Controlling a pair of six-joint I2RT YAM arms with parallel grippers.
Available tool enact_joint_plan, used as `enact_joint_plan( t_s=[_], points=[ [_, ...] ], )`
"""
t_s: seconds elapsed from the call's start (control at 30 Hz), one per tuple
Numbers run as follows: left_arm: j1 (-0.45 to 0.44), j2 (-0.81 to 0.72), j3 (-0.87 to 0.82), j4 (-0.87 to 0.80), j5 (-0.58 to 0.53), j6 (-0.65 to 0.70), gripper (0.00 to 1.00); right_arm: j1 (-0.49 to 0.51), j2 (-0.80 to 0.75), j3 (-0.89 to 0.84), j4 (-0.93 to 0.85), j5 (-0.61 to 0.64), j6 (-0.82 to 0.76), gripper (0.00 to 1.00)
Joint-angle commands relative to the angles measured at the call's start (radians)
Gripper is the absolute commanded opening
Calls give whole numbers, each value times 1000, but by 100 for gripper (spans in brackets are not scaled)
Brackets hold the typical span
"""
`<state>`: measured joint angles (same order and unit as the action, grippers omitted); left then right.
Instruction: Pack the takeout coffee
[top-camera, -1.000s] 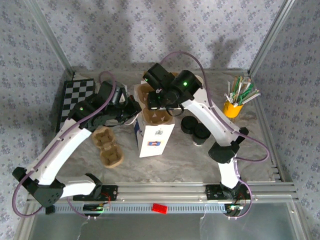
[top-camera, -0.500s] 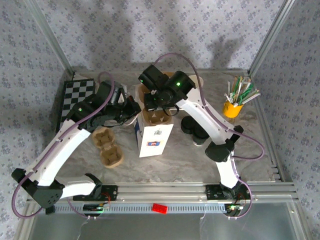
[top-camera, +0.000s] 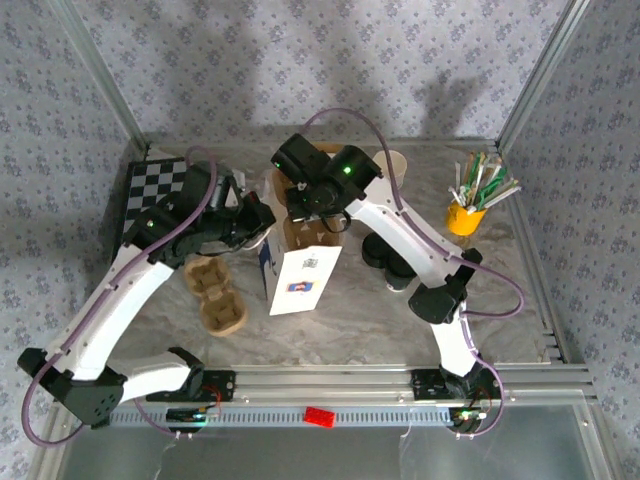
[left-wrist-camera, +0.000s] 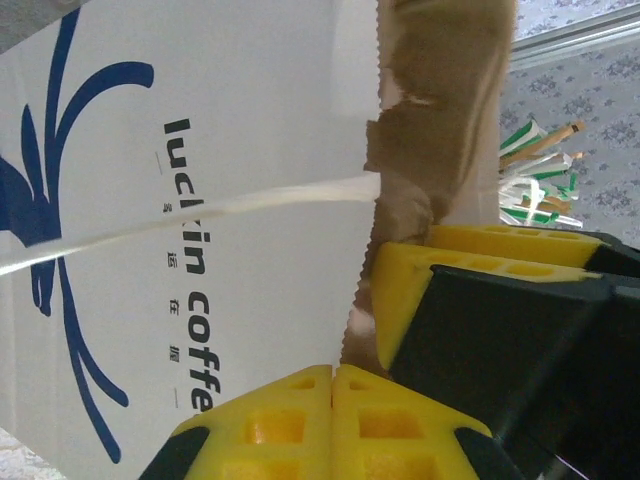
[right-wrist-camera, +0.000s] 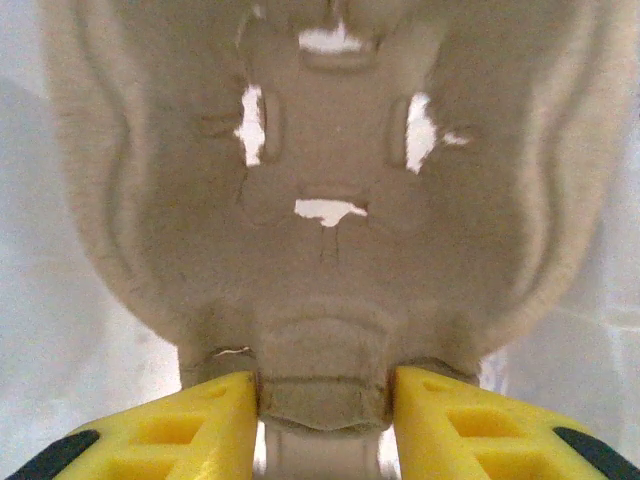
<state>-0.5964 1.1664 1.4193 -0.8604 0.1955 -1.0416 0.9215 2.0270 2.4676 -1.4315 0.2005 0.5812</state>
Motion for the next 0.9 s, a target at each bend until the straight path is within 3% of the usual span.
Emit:
enact_joint_plan(
  t_s=[0.0, 0.3, 0.53, 0.87],
  points=[
    [19, -28, -1, 9, 36, -3, 0, -1, -49, -13, -10, 94, -21, 41],
    [31, -28, 3, 7, 58, 14, 0, 22, -33, 24, 27, 5, -13, 43],
    [32, -39, -20, 26, 8, 17, 0, 34, -32, 50, -29, -9, 79, 43],
    [31, -45, -31, 15, -4, 32, 0, 42, -62, 82, -58, -6, 71, 44]
  ],
)
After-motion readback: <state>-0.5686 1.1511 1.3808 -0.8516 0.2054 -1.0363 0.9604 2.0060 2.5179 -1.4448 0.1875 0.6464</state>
